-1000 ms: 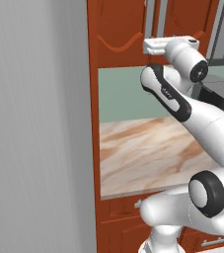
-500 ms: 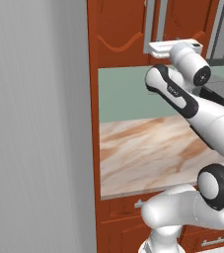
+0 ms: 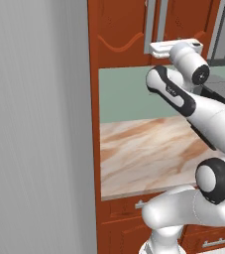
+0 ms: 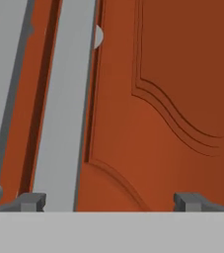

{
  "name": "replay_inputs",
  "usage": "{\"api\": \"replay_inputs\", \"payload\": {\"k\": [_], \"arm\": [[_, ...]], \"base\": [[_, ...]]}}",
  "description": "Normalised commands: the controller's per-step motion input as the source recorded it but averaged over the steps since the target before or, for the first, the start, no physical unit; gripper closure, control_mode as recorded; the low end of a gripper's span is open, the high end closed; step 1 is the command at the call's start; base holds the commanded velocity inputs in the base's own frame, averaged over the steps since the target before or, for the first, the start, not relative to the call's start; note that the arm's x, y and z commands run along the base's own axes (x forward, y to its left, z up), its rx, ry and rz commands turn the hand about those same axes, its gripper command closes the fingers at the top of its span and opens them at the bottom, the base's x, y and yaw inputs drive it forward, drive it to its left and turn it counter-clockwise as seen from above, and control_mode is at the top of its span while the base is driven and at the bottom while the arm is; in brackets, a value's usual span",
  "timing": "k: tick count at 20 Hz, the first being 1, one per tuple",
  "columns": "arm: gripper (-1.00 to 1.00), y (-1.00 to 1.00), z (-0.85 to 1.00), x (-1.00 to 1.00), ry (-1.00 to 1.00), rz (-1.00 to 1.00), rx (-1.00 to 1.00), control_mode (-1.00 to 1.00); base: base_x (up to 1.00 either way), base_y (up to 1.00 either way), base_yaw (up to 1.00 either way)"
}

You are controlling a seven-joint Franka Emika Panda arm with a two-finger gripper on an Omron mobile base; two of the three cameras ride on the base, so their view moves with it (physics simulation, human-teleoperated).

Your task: Get the candle and the beer from the cabinet and move them to the dining counter.

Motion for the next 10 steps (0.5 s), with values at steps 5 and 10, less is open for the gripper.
{"api": "replay_inputs", "payload": {"k": [5, 10], "arm": [[-1.00, 0.11, 0.00, 0.18, 0.04, -0.06, 0.00, -1.00], [-1.00, 0.19, 0.00, 0.17, 0.04, -0.05, 0.00, -1.00]], "base": [[0.00, 0.00, 0.00], [0.00, 0.00, 0.00]]}}
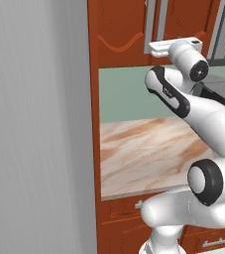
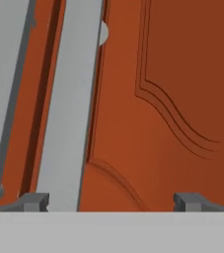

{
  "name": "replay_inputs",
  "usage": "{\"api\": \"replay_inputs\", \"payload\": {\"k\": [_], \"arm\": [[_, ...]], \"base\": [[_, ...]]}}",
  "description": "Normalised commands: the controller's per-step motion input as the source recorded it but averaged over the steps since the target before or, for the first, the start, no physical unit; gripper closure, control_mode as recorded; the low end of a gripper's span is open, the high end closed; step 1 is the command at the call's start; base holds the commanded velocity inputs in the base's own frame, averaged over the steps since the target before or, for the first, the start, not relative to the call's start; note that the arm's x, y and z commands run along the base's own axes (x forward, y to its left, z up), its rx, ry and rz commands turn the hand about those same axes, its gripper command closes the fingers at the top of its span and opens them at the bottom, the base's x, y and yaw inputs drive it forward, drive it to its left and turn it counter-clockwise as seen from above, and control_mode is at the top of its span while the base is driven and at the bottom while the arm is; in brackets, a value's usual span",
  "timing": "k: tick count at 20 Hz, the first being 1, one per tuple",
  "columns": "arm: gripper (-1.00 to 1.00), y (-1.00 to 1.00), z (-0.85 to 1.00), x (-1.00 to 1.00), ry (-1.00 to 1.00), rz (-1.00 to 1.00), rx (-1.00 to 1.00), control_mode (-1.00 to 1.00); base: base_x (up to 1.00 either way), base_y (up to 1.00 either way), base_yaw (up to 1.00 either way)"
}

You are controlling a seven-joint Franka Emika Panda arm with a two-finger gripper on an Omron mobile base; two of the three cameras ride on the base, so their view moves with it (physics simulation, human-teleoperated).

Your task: Get the candle and the beer from the cabinet and move them to the dining counter.

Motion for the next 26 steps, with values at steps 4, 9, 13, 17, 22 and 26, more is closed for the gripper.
{"api": "replay_inputs", "payload": {"k": [4, 9, 13, 17, 22, 26], "arm": [[-1.00, 0.14, 0.00, 0.01, 0.01, -0.02, 0.00, -1.00], [-1.00, 0.00, 0.00, 0.00, 0.00, 0.00, 0.00, -1.00], [-1.00, 0.00, 0.00, 0.00, 0.00, 0.00, 0.00, -1.00], [-1.00, -0.06, 0.00, 0.00, 0.00, 0.00, 0.00, -1.00], [-1.00, -0.07, -0.01, 0.00, 0.00, 0.00, 0.00, -1.00], [-1.00, -0.11, -0.04, -0.16, 0.00, 0.00, 0.00, -1.00]], "base": [[0.00, 0.00, 0.00], [0.00, 0.00, 0.00], [0.00, 0.00, 0.00], [0.00, 0.00, 0.00], [0.00, 0.00, 0.00], [0.00, 0.00, 0.00]]}}
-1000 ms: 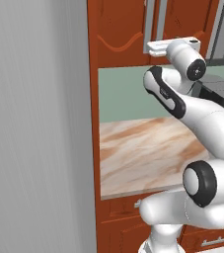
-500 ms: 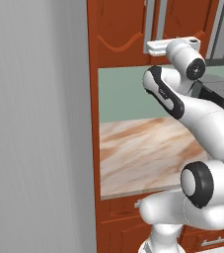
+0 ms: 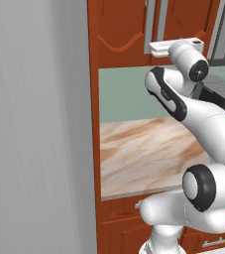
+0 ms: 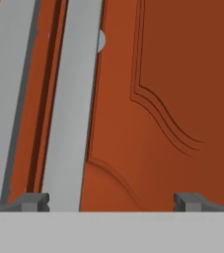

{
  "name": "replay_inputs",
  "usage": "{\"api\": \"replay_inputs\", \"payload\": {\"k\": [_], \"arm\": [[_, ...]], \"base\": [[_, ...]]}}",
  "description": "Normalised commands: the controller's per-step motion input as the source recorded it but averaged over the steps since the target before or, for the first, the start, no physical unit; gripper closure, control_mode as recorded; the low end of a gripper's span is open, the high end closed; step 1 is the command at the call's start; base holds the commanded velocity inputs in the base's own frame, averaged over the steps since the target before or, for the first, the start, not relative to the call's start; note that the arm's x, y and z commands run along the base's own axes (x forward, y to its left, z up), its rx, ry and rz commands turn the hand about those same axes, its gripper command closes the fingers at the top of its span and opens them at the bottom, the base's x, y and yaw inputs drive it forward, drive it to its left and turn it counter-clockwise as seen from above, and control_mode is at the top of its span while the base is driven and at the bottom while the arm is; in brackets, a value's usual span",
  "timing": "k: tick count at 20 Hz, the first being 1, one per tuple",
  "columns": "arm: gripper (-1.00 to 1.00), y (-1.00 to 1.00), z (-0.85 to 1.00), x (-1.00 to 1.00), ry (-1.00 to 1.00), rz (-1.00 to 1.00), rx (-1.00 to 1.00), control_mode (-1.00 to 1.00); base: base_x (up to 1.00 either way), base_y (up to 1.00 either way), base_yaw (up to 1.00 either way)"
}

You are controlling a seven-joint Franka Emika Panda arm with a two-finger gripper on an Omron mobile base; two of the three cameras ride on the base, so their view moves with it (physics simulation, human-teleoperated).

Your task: Get the candle and the beer from the cabinet and move them to the dining counter.

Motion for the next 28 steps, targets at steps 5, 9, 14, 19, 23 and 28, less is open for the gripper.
{"api": "replay_inputs", "payload": {"k": [5, 9, 14, 19, 23, 28], "arm": [[-1.00, -0.07, -0.02, -0.16, 0.00, 0.00, 0.00, -1.00], [-1.00, -0.06, -0.03, -0.10, 0.00, 0.00, 0.00, -1.00], [-1.00, 0.00, -0.01, 0.00, 0.00, 0.00, 0.00, -1.00], [-1.00, 0.00, -0.02, -0.01, -0.01, 0.01, 0.00, -1.00], [-1.00, 0.01, -0.03, 0.00, -0.01, 0.03, 0.00, -1.00], [-1.00, 0.09, -0.08, 0.00, -0.01, 0.02, 0.00, -1.00]], "base": [[0.00, 0.00, 0.00], [0.00, 0.00, 0.00], [0.00, 0.00, 0.00], [0.00, 0.00, 0.00], [0.00, 0.00, 0.00], [0.00, 0.00, 0.00]]}}
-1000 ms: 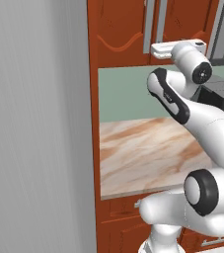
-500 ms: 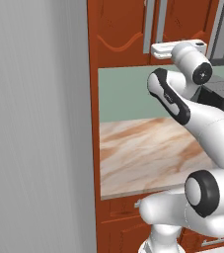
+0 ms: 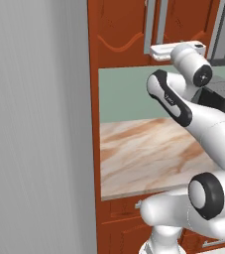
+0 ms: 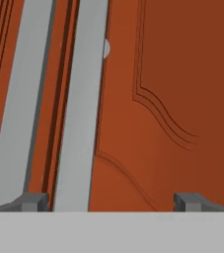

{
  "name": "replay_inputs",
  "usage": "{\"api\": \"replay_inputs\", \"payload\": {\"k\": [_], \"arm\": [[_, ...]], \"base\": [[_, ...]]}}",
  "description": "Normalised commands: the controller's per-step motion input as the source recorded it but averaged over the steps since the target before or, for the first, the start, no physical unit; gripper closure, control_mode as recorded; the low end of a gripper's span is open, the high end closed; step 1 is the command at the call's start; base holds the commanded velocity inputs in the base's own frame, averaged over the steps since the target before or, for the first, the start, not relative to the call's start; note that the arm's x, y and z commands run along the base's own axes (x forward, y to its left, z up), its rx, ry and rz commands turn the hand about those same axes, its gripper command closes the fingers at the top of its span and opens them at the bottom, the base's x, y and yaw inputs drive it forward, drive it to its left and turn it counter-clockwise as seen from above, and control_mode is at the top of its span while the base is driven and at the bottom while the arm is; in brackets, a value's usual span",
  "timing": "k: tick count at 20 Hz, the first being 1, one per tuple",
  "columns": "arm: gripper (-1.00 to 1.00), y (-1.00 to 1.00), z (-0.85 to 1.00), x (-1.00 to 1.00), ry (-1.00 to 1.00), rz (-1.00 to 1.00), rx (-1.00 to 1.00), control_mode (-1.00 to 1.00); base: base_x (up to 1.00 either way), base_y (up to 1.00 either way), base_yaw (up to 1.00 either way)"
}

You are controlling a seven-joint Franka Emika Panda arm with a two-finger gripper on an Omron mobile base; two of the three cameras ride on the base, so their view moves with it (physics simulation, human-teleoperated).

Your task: Get the candle and the beer from the cabinet and move them to the dining counter.

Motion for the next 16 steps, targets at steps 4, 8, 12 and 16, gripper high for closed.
{"api": "replay_inputs", "payload": {"k": [4, 8, 12, 16], "arm": [[-1.00, 0.13, -0.07, 0.07, 0.00, 0.00, 0.00, -1.00], [-1.00, 0.03, -0.02, 0.33, 0.00, 0.00, 0.00, -1.00], [-1.00, 0.08, 0.00, 0.50, 0.00, 0.00, 0.00, -1.00], [-1.00, 0.08, 0.00, 0.51, 0.00, 0.00, 0.00, -1.00]], "base": [[0.00, 0.00, 0.00], [0.00, 0.00, 0.00], [0.00, 0.00, 0.00], [0.00, 0.00, 0.00]]}}
